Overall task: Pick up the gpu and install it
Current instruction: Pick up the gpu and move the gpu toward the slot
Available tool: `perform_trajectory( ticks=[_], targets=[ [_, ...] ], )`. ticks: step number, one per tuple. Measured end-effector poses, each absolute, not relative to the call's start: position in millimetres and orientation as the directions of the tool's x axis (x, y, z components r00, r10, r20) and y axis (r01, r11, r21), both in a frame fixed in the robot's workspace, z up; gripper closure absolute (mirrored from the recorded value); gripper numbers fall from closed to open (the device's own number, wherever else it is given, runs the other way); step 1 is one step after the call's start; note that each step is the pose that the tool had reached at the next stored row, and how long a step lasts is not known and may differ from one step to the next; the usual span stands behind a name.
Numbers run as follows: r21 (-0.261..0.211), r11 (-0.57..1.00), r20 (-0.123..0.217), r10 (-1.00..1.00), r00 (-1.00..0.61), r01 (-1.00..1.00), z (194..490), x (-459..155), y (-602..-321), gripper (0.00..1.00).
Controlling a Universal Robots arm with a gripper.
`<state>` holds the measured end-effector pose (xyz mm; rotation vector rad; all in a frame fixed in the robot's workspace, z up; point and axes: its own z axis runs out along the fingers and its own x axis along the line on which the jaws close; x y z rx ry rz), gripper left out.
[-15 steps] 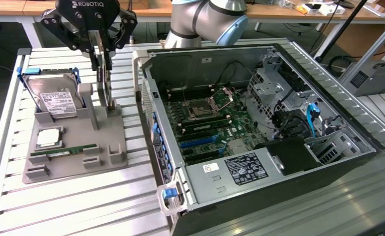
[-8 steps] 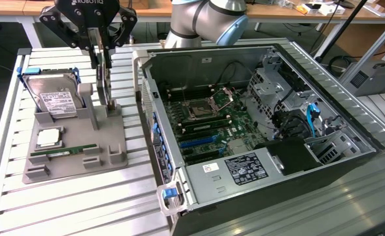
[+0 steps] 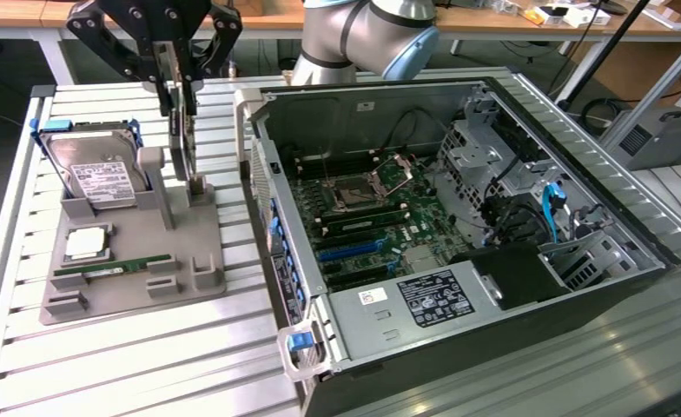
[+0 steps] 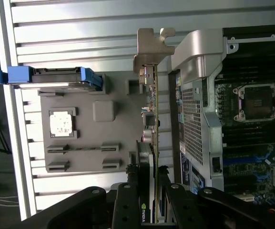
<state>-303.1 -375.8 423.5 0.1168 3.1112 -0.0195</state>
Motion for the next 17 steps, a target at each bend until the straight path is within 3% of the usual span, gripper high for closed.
perform_trajectory(
  ticks=[17],
  targets=[
    [-0.012, 0.997, -0.029, 0.075, -0.997, 0.075, 426.8, -301.1, -375.9, 0.73]
  ],
)
